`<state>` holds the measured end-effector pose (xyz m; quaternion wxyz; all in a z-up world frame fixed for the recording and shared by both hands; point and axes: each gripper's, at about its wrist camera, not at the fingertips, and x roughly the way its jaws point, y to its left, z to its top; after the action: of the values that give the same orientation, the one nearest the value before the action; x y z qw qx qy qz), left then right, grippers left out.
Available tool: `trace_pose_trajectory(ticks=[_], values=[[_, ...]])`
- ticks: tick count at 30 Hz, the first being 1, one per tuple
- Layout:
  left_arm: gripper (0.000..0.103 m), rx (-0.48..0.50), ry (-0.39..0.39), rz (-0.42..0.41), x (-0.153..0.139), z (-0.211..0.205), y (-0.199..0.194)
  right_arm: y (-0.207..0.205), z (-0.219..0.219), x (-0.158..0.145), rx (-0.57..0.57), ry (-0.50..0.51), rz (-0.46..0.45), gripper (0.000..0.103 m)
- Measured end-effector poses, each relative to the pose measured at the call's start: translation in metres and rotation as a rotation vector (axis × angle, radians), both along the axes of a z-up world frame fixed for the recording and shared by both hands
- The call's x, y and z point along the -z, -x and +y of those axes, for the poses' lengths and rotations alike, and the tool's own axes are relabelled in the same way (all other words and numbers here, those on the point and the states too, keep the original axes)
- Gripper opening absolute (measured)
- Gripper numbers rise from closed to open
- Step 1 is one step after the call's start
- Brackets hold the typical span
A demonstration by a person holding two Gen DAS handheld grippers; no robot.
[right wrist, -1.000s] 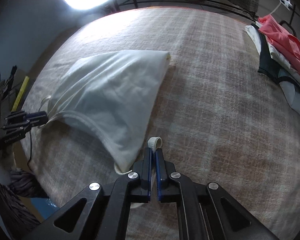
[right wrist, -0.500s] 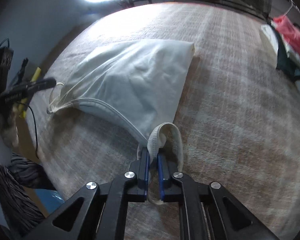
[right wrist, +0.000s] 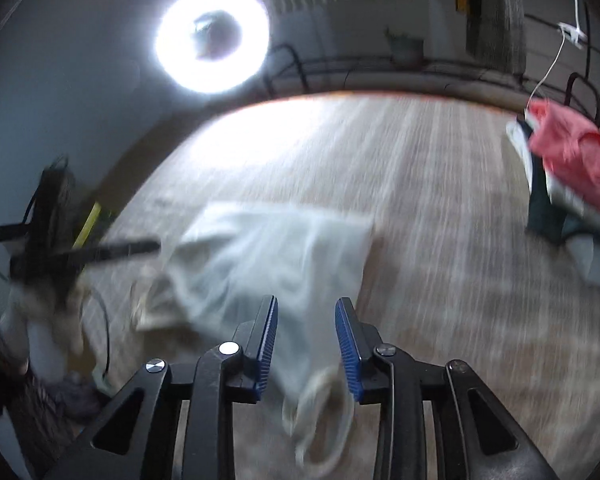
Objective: Fold small clothes
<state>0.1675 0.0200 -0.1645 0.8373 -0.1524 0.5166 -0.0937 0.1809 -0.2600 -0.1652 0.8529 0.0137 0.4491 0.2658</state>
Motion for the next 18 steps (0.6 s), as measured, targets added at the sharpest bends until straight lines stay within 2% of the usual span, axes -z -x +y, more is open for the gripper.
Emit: trace_pose_trajectory(ticks=[2,6,8,12,17,18], values=[[0.014,0.021,-0.006,0.003,0.004,-0.01,-0.004,-0.014,0.015,0.001,-0.005,0.015,-0.014,0.032],[0.014,0.046,-0.083,0.031,0.024,-0.018,-0.008,-0.031,0.034,0.013,-0.034,0.007,-0.009,0.032],[0.014,0.057,-0.089,0.04,0.033,-0.016,-0.006,-0.028,0.048,0.023,-0.077,0.092,-0.025,0.032],[0.014,0.077,-0.105,0.022,0.029,-0.012,0.0,-0.022,0.055,0.054,-0.111,0.279,-0.023,0.03],[0.016,-0.014,-0.045,0.005,0.018,0.01,0.003,-0.021,0.032,0.039,-0.061,0.227,-0.02,0.033],[0.028,-0.041,-0.027,0.005,0.016,0.017,0.003,-0.023,0.025,0.035,-0.043,0.197,-0.011,0.034]])
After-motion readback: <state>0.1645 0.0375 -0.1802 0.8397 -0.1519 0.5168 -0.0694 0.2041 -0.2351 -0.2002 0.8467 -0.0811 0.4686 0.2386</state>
